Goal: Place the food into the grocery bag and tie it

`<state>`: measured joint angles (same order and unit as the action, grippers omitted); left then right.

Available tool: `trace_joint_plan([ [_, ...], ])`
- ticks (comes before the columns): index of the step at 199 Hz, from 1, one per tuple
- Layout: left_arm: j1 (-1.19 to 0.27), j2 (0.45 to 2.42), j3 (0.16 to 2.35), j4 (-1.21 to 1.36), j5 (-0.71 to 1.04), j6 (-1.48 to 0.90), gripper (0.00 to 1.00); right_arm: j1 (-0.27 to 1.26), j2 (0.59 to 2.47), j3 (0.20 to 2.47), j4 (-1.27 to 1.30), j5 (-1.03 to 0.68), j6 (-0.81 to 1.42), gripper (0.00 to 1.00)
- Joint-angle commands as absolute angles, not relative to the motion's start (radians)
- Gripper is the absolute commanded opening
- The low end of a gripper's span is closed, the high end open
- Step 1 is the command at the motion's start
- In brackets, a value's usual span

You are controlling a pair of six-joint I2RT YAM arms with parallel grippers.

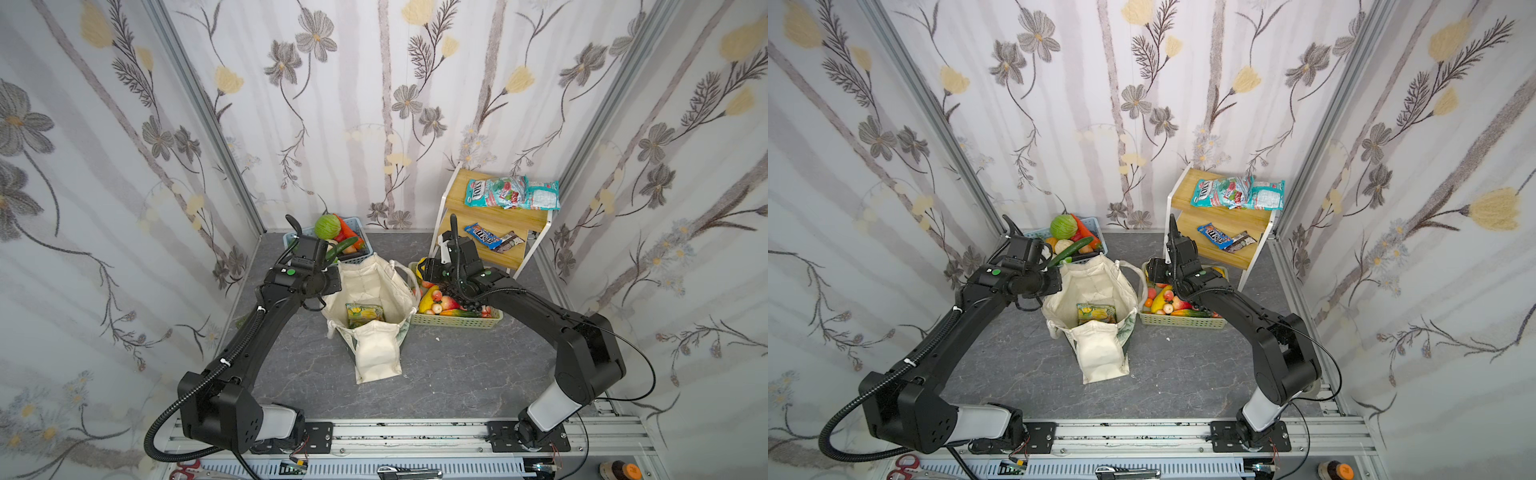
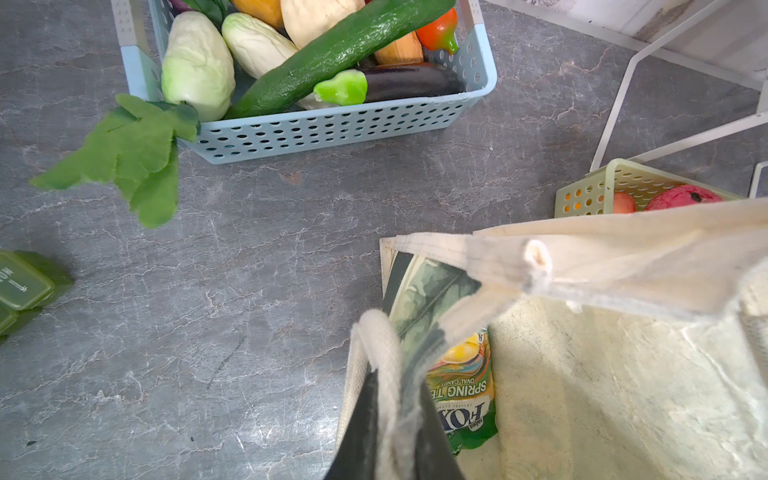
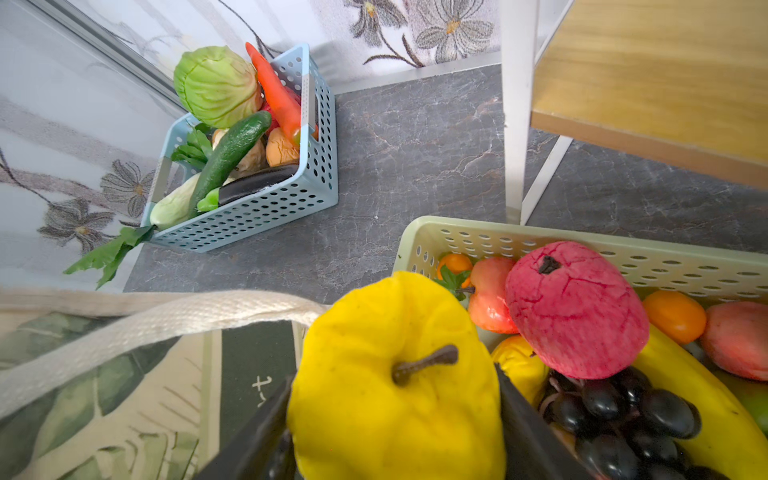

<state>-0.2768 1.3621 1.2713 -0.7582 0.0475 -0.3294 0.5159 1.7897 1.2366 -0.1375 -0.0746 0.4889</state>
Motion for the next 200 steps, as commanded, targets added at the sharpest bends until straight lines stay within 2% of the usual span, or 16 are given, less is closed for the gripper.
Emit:
trace_joint_plan([
  [1,-0.277,1.364,1.267,-0.758,0.061,-0.336,0.04,0.517,1.754,1.232,-0.116,-0.087,0.488,0.66],
  [107,-0.277,1.360,1.255,-0.740,0.067,-0.350,0.04,0.532,1.640,1.260,-0.127,-0.123,0.480,0.65],
  [200,-0.276,1.355,1.255,-0.735,0.069,-0.357,0.05,0.644,1.609,1.322,-0.127,-0.158,0.467,0.65],
])
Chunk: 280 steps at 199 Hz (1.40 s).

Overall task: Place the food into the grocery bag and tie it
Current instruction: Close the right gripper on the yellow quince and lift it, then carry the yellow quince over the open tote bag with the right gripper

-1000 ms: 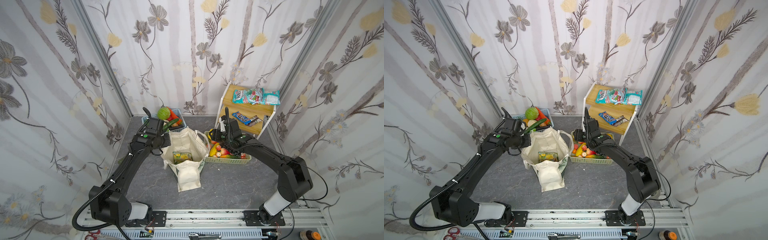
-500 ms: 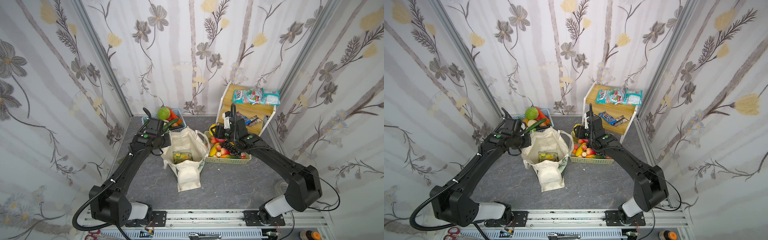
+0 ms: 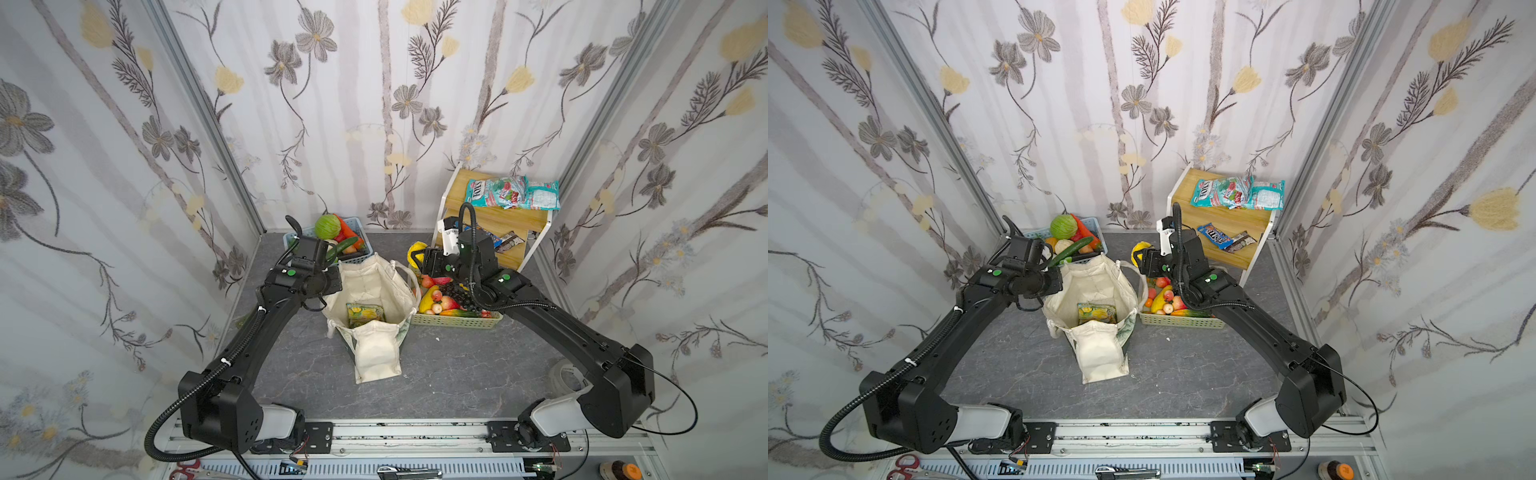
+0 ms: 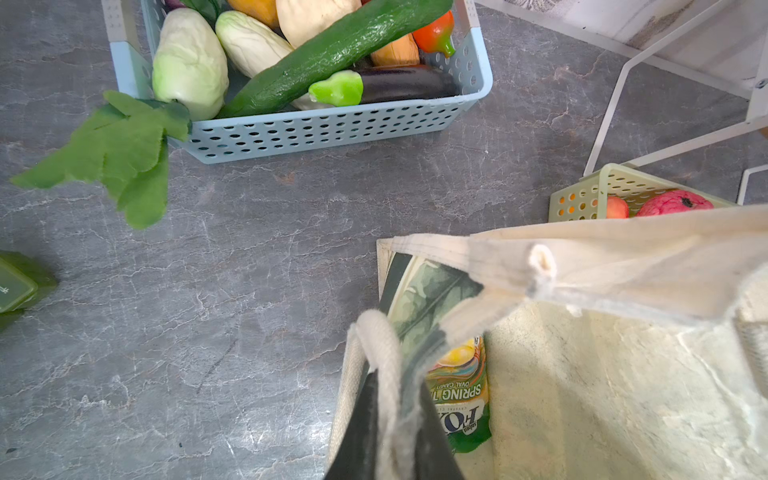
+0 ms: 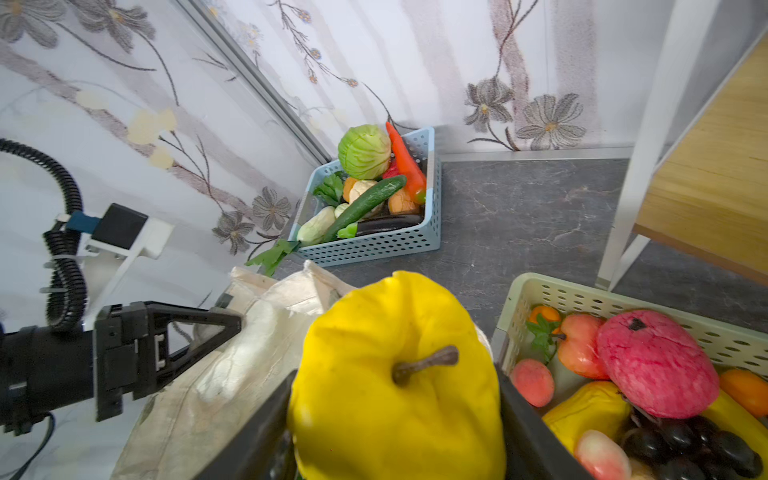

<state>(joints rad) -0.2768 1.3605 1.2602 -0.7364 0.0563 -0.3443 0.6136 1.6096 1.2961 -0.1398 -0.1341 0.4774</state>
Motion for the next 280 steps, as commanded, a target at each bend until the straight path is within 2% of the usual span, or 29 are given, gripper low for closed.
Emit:
trace_joint_plan([
  [1,-0.276,1.355,1.255,-0.734,0.069,-0.357,0.04,0.646,1.609,1.323,-0.127,-0.158,0.466,0.65],
  [89,-0.276,1.344,1.250,-0.732,0.080,-0.367,0.04,0.784,1.668,1.346,-0.098,-0.217,0.445,0.64],
  [164,-0.278,1.342,1.272,-0.739,0.101,-0.371,0.01,0.888,1.790,1.456,-0.198,-0.233,0.345,0.64],
  [280,-0.278,1.324,1.281,-0.753,0.117,-0.365,0.00,0.932,1.962,1.509,-0.245,-0.251,0.277,0.62],
])
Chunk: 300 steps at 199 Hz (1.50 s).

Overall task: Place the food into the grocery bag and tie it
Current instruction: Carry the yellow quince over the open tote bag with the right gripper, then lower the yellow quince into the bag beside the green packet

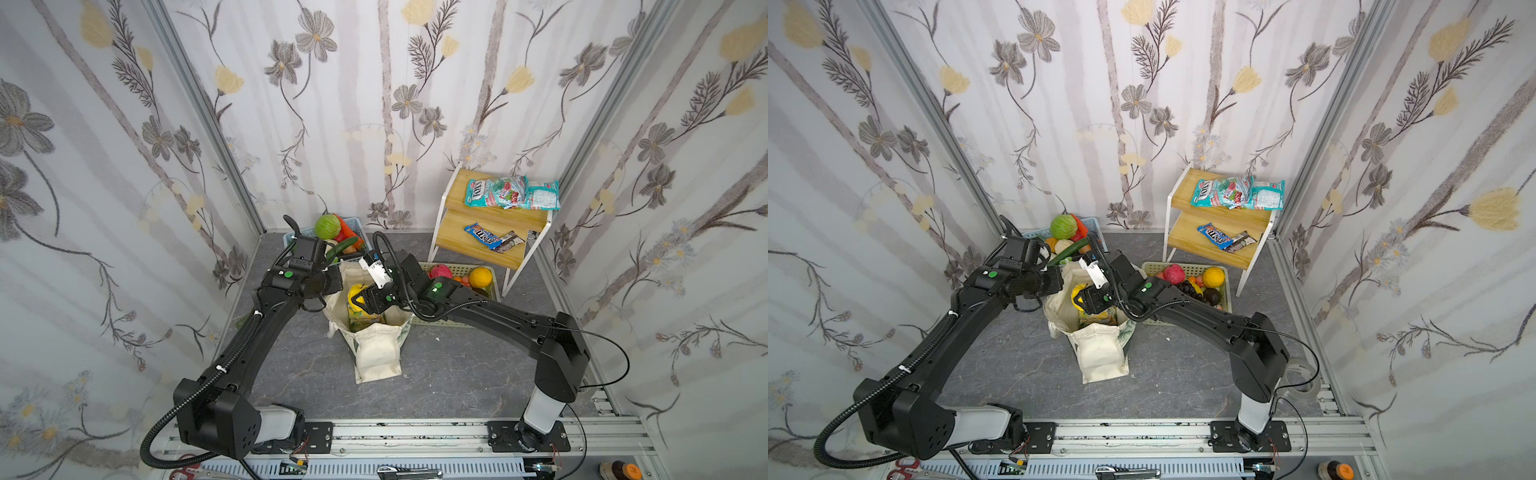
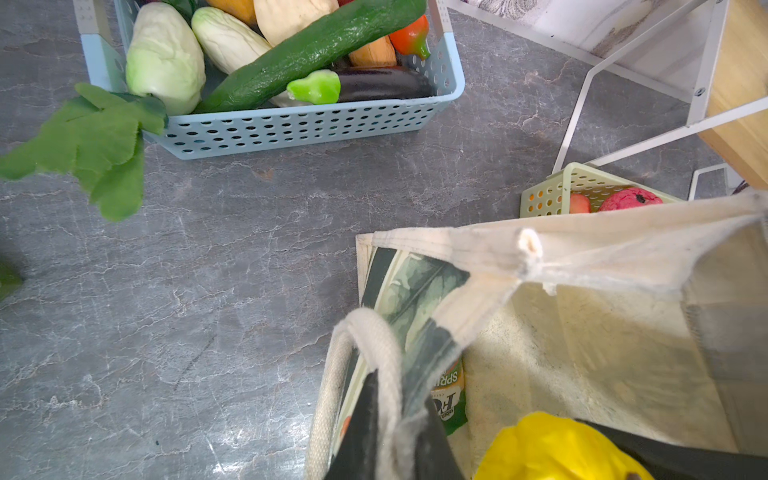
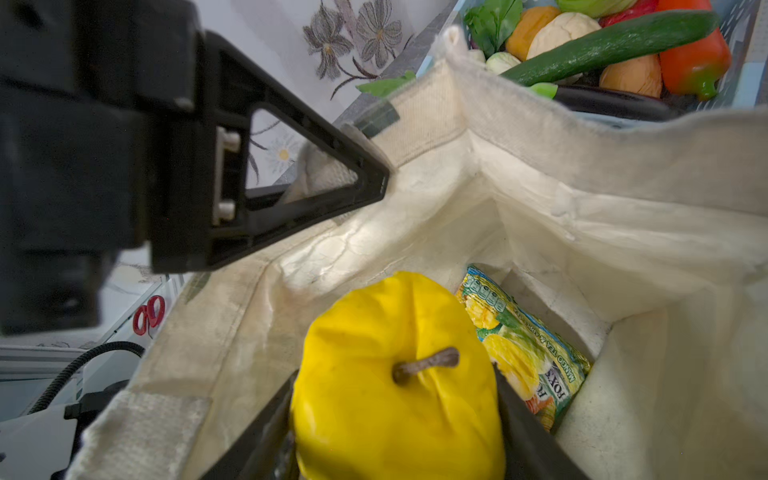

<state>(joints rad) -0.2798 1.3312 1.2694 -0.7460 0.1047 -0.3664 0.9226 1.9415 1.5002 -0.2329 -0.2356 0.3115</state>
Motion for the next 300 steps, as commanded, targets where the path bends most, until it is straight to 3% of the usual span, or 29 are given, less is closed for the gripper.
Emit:
trace_joint_plan([
  [1,-0.279,1.324,1.281,-0.753,0.117,-0.365,0.00,0.932,1.964,1.508,-0.246,-0.251,0.275,0.62],
  [136,-0.295,1.319,1.318,-0.770,0.155,-0.359,0.00,0.937,2.076,1.508,-0.247,-0.306,0.266,0.62],
  [300,-0.327,1.305,1.327,-0.744,0.212,-0.380,0.00,0.893,2.224,1.557,-0.169,-0.331,0.479,0.63],
])
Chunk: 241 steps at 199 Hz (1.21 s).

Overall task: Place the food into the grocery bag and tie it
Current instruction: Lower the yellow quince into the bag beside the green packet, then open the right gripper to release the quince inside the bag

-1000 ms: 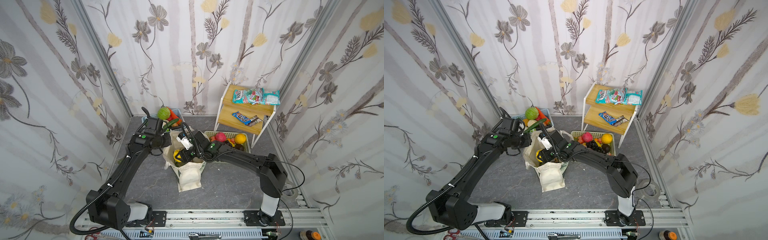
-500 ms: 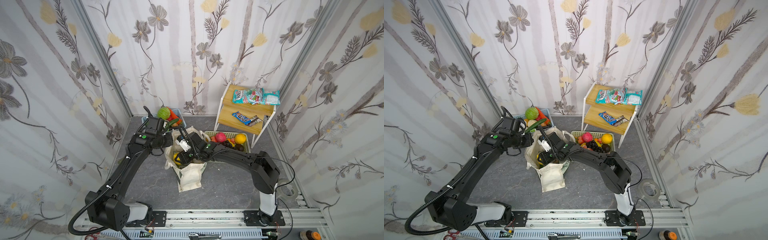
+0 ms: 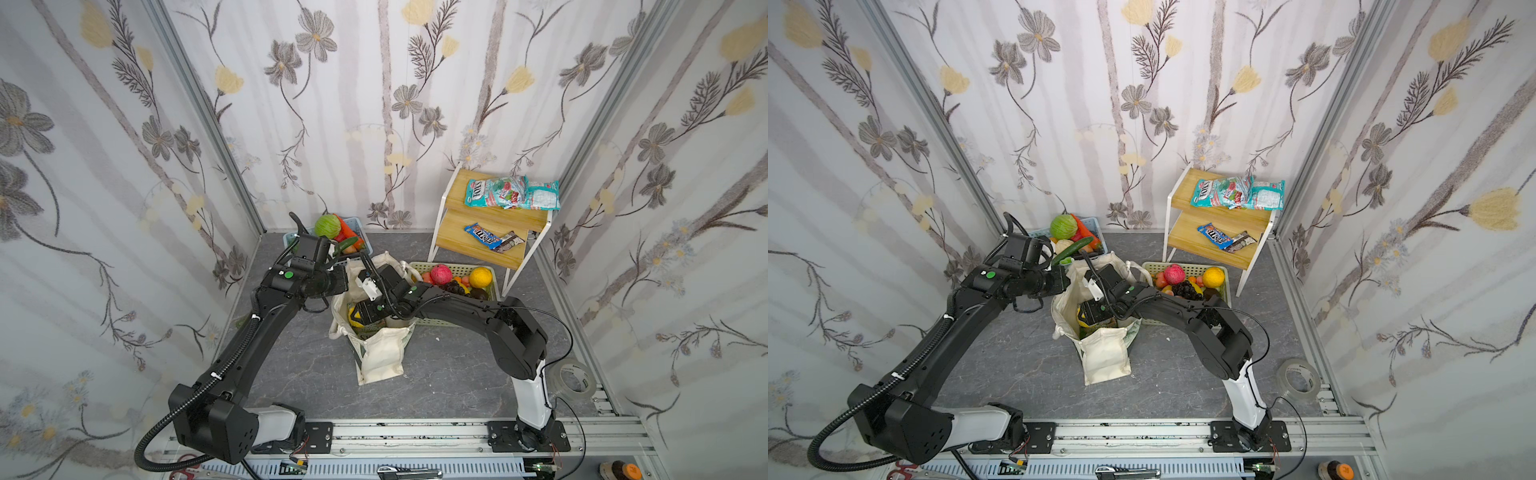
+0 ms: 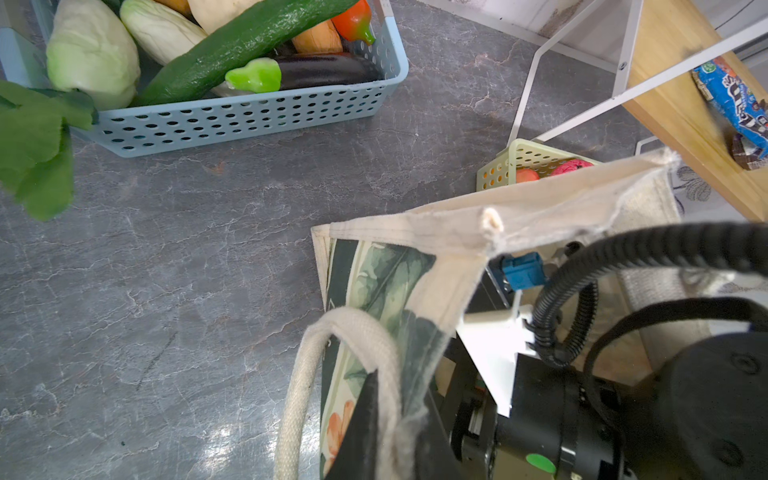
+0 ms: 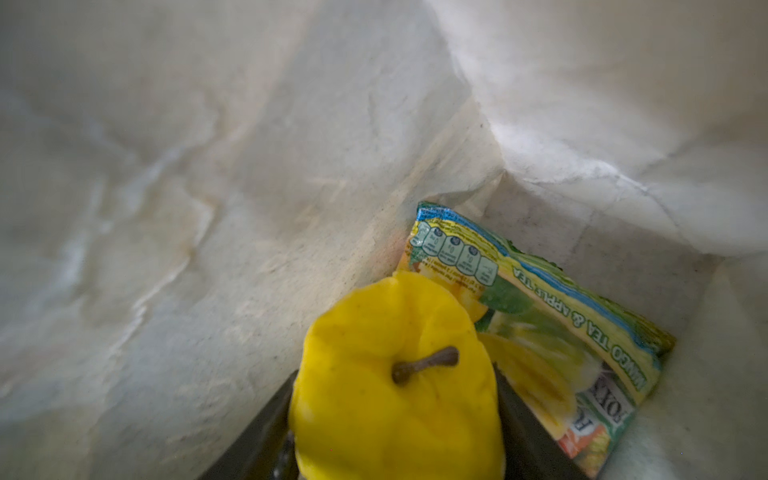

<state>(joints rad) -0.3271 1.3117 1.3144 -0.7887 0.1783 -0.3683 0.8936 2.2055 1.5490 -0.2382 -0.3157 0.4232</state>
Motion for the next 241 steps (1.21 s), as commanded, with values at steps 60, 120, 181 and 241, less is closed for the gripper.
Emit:
trace_joint_plan([
  [60,-0.325,1.298,1.327,-0.724,0.231,-0.405,0.00,0.895,2.274,1.547,-0.134,-0.337,0.528,0.65],
  [120,-0.322,1.299,1.321,-0.718,0.229,-0.408,0.00,0.893,2.277,1.512,-0.107,-0.346,0.546,0.74],
  [181,-0.313,1.299,1.299,-0.712,0.213,-0.417,0.00,0.885,2.179,1.472,-0.077,-0.401,0.505,0.82],
  [241,-0.276,1.287,1.260,-0.717,0.164,-0.413,0.00,0.885,2.024,1.397,-0.023,-0.465,0.429,0.84],
])
